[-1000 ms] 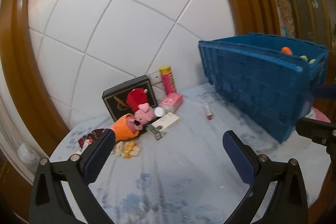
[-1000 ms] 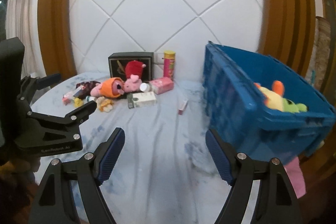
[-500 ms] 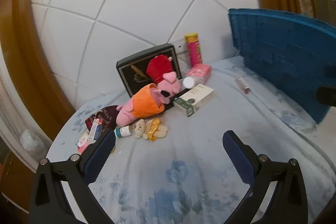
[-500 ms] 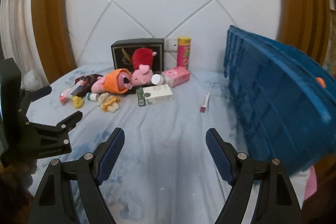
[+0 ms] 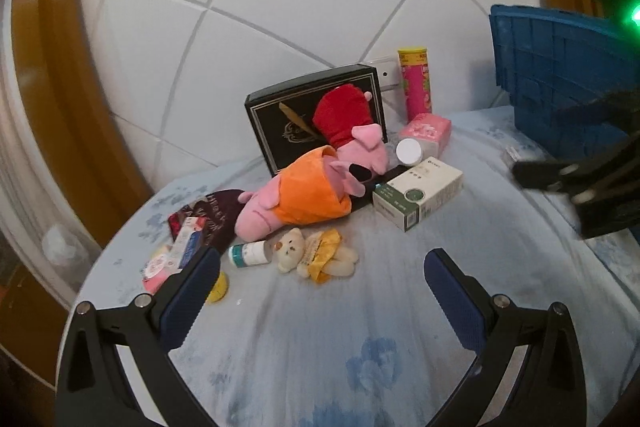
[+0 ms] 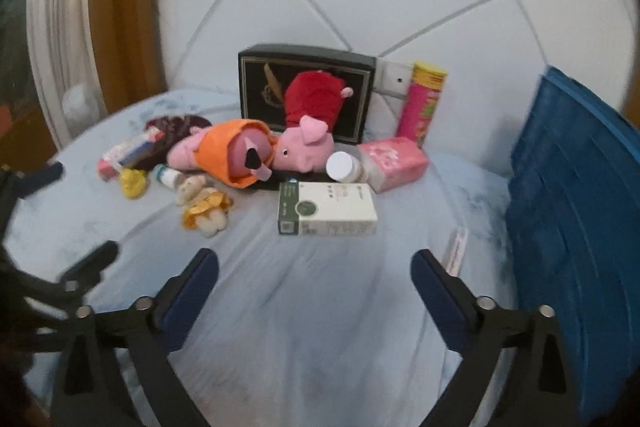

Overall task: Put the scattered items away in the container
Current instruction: 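Move left tool to teddy bear while right tool approaches white-and-red box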

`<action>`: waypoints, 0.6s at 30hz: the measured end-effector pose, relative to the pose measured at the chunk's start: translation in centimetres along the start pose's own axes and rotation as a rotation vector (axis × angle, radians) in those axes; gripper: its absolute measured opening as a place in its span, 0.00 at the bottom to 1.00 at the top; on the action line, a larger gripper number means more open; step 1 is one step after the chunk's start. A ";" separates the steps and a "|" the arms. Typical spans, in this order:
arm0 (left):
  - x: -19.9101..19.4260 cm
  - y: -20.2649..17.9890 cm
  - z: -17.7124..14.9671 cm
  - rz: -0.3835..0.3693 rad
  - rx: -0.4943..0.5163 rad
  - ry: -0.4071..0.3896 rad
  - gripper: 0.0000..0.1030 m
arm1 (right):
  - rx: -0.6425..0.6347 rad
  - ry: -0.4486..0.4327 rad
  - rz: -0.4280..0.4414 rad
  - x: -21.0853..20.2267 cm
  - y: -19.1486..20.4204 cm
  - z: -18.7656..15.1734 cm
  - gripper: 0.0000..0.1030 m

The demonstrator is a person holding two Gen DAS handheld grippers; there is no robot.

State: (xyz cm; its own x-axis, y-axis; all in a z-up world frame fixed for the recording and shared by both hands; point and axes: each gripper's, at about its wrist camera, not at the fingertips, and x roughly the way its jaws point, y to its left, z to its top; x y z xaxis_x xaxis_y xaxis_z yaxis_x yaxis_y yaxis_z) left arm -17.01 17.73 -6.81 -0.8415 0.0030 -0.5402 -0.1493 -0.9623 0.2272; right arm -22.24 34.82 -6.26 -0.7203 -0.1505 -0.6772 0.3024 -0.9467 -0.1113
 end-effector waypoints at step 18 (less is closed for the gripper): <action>5.2 9.4 -4.4 0.011 -0.051 0.042 1.00 | 0.119 0.171 0.045 18.2 2.3 3.4 0.97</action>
State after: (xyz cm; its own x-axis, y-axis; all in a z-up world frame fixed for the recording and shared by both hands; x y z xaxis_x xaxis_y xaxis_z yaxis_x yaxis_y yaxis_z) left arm -20.49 7.52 -11.04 -0.8201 -0.0181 -0.5720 -0.1129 -0.9748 0.1926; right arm -36.75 28.97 -16.38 -0.5879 -0.1526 -0.7944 0.2493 -0.9684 0.0015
